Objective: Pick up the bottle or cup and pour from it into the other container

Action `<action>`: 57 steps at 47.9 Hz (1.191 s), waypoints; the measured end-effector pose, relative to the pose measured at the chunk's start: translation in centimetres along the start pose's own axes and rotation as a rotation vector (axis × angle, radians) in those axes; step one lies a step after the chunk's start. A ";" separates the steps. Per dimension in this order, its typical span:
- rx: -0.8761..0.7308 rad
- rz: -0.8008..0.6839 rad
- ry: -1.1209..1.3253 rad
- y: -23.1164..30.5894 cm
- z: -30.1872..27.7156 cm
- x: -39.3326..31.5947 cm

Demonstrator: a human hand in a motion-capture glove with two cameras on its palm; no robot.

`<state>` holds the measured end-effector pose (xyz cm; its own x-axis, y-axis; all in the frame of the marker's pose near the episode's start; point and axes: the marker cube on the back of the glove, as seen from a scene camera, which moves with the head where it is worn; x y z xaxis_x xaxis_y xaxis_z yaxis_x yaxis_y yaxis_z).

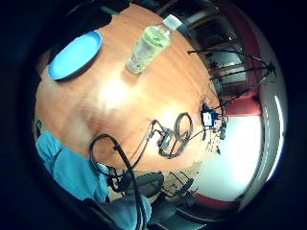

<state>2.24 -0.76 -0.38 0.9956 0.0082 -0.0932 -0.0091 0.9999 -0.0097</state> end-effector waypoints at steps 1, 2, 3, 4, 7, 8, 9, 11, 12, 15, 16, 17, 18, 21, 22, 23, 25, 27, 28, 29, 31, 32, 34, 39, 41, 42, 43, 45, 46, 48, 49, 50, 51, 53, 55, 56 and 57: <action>0.000 0.034 -0.033 0.1 0.0 -0.1; -0.002 0.052 -0.050 0.3 -0.1 0.2; -0.006 0.058 -0.061 0.4 -0.2 0.6; -0.011 0.062 -0.070 0.5 -0.4 1.1; -0.015 0.073 -0.085 1.2 -0.6 1.9; -0.013 0.076 -0.084 1.4 -0.5 2.1; -0.011 0.081 -0.080 1.6 -0.5 2.4; -0.008 0.096 -0.075 1.9 -0.7 3.3; -0.008 0.105 -0.076 2.0 -0.8 3.8; -0.005 0.127 -0.081 2.5 -0.9 5.2; -0.004 0.135 -0.083 2.7 -0.9 5.7; -0.003 0.143 -0.085 2.9 -0.8 6.1; -0.002 0.150 -0.087 3.1 -0.8 6.6; 0.010 0.168 -0.095 3.6 -0.5 8.1; 0.016 0.173 -0.097 3.8 -0.4 8.6; 0.022 0.178 -0.098 3.9 -0.3 9.1; 0.036 0.186 -0.100 4.2 -0.1 10.1; 0.053 0.197 -0.110 4.4 0.0 11.1; 0.061 0.202 -0.118 4.4 0.1 11.6; 0.069 0.207 -0.125 4.5 0.2 12.0; 0.086 0.212 -0.134 4.6 0.5 12.5; 0.096 0.213 -0.135 4.7 0.7 12.8; 0.116 0.213 -0.140 4.7 1.1 13.5; 0.154 0.212 -0.205 4.5 2.1 15.2; 0.169 0.208 -0.237 4.4 2.6 15.7; 0.178 0.206 -0.252 4.4 2.8 15.9; 0.189 0.205 -0.268 4.3 3.1 16.1; 0.213 0.204 -0.302 4.1 3.6 16.5; 0.224 0.204 -0.322 3.9 3.8 16.7; 0.243 0.202 -0.371 3.6 4.3 17.0; 0.252 0.199 -0.395 3.5 4.6 17.1; 0.265 0.195 -0.420 3.3 4.9 17.2; 0.281 0.190 -0.445 3.1 5.2 17.3; 0.320 0.182 -0.502 2.5 6.2 17.4; 0.351 0.178 -0.555 1.8 7.0 17.7; 0.361 0.176 -0.576 1.4 7.4 17.9; 0.369 0.174 -0.596 1.1 7.7 18.1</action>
<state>20.98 0.57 5.55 0.8651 0.0669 0.4970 -0.2449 0.9213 0.3021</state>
